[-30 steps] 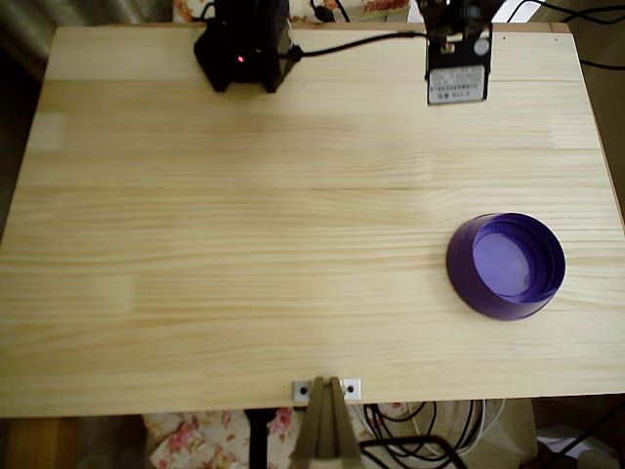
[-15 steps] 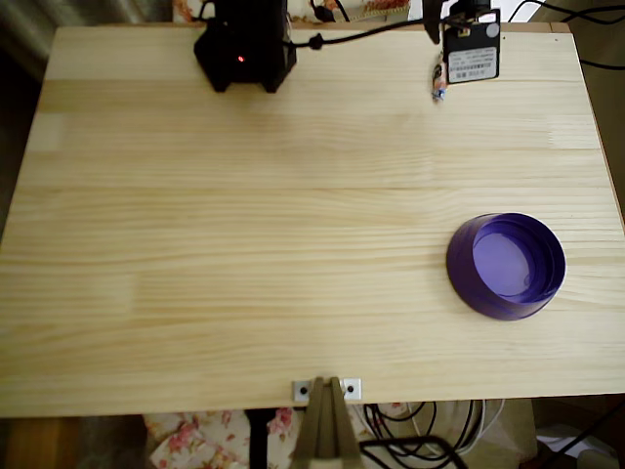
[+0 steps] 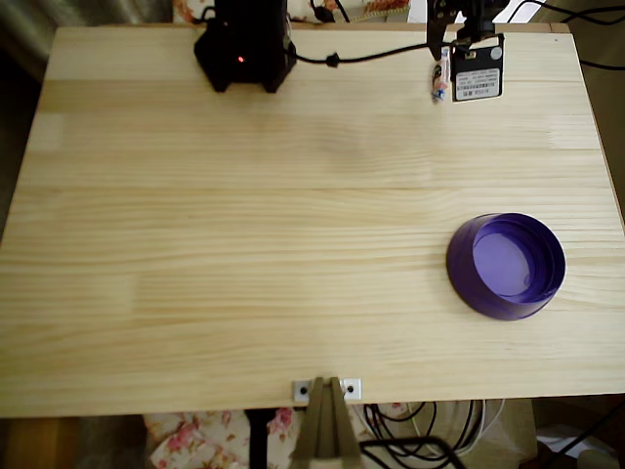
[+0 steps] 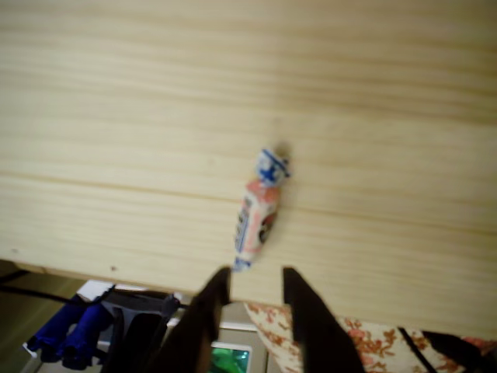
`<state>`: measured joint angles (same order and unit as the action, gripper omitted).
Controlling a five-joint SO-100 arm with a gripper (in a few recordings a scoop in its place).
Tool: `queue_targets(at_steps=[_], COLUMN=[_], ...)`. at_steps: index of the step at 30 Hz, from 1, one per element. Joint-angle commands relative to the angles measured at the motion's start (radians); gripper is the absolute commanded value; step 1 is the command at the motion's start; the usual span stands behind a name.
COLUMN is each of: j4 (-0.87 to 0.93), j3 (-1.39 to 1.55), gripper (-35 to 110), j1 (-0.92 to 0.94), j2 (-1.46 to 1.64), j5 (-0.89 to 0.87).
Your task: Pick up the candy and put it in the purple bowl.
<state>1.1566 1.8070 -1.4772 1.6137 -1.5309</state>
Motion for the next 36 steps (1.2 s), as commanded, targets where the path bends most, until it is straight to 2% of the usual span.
queue_targets(at_steps=[1,10,19,36], j4=[0.006,-0.064,-0.071,-0.156], j3=[-0.077,-0.072,-0.101,-0.118], gripper=[13,13,14,15], j1=[-0.035,-0.04,-0.077,-0.077], j2=[0.025,0.005,-0.028,-0.087], j5=[-0.348,-0.387,-0.541,-0.591])
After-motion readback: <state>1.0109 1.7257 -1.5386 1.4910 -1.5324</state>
